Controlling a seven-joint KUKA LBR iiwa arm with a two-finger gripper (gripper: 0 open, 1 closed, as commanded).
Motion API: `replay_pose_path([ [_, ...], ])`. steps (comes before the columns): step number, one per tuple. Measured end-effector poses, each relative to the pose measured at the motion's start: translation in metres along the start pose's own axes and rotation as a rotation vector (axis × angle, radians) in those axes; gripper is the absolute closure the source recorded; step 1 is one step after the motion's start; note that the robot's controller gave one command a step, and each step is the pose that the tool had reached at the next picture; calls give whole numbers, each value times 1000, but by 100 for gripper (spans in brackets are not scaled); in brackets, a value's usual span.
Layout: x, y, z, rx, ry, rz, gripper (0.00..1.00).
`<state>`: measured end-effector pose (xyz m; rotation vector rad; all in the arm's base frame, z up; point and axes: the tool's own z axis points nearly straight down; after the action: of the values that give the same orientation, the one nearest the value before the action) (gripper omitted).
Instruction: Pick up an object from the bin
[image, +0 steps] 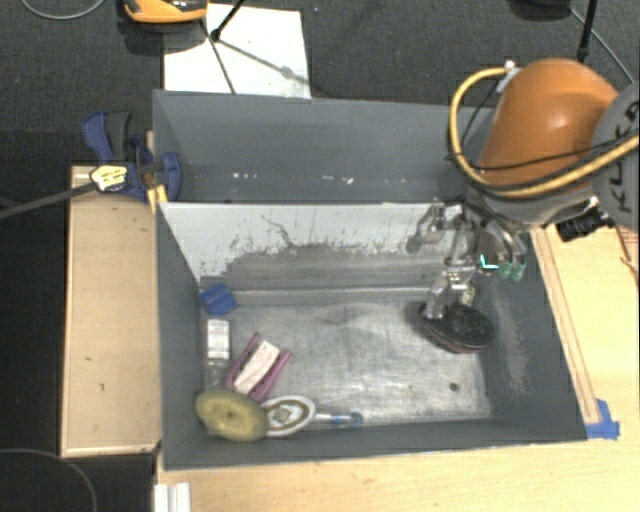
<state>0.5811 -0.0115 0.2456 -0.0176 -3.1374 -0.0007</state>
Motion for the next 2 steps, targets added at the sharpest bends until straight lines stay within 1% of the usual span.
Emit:
replay_pose_path([
  [1, 10, -75, 176, -1, -11, 95, 0],
  [2, -8, -136, 143, -9, -14, -41, 0],
])
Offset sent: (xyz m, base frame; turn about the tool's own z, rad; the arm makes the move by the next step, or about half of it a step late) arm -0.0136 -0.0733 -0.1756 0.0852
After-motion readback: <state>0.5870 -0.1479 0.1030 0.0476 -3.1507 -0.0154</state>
